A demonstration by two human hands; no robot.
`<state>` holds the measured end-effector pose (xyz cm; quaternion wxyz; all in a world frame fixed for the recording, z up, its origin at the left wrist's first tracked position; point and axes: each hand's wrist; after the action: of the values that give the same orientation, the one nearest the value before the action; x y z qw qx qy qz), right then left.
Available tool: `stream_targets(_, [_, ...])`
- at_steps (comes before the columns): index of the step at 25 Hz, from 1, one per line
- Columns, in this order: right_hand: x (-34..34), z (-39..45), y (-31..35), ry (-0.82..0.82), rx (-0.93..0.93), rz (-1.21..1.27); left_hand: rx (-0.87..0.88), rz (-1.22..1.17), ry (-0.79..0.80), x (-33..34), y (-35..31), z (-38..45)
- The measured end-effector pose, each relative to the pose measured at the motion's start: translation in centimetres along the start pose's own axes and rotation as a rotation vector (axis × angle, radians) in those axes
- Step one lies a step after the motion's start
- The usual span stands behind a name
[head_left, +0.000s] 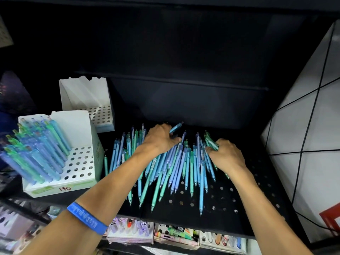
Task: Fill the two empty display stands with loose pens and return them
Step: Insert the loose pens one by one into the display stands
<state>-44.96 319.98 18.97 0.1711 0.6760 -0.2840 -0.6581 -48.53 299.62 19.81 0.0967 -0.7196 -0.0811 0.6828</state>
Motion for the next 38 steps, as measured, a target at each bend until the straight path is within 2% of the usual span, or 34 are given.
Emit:
stream_targets(5, [-0.2, 0.0, 0.4, 0.028, 0.045, 0.007, 0.011, -0.058, -0.139, -0.6, -0.5, -0.7])
stream_targets(13, [-1.3, -0.3, 0.9, 0.150, 0.124, 0.047, 0.060, -0.161, -0.081, -0.1, -2.3, -2.1])
stream_targets(19, [0.0, -1.1, 0.7, 0.092, 0.070, -0.134, 0.087, -0.219, -0.069, -0.2, -3.0, -2.8])
stream_targets(24, [0.4, -1.8, 0.1, 0.073, 0.046, -0.142, 0.090, -0.336, -0.071, -0.2, -3.6, -3.5])
stream_targets(26, [0.2, -2.0, -0.1, 0.088, 0.039, -0.116, 0.067, -0.465, -0.048, -0.1, -4.1, -3.6])
stream_targets(30, [-1.0, -1.8, -0.7, 0.109, 0.077, 0.008, -0.067, -0.951, 0.035, -0.3, -5.7, -4.5])
stream_targets(32, [-1.9, -2.1, -0.8, 0.122, 0.097, 0.287, -0.159, -1.137, 0.045, -0.3, -6.5, -5.0])
stream_targets(35, [-3.2, -3.3, 0.4, 0.194, -0.023, 0.802, -0.229, -1.374, 0.162, -0.1, -7.7, -5.8])
stream_targets(36, [-3.5, -3.9, 1.3, 0.219, -0.082, 0.829, -0.220, -1.413, 0.204, 0.0, -8.3, -6.0])
stream_targets(38, [-3.2, -4.8, 3.3, 0.168, -0.181, 0.635, -0.259, -1.518, 0.216, -0.1, -9.7, -6.9])
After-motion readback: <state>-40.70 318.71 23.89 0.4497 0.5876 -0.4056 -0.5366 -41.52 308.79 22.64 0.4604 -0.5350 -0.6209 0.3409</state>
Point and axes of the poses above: each hand's wrist, its own z-axis towards the middle knuckle, its own x-axis out of the palm, y = z × x, and after that the axes turned 11 degrees about z, right-handed
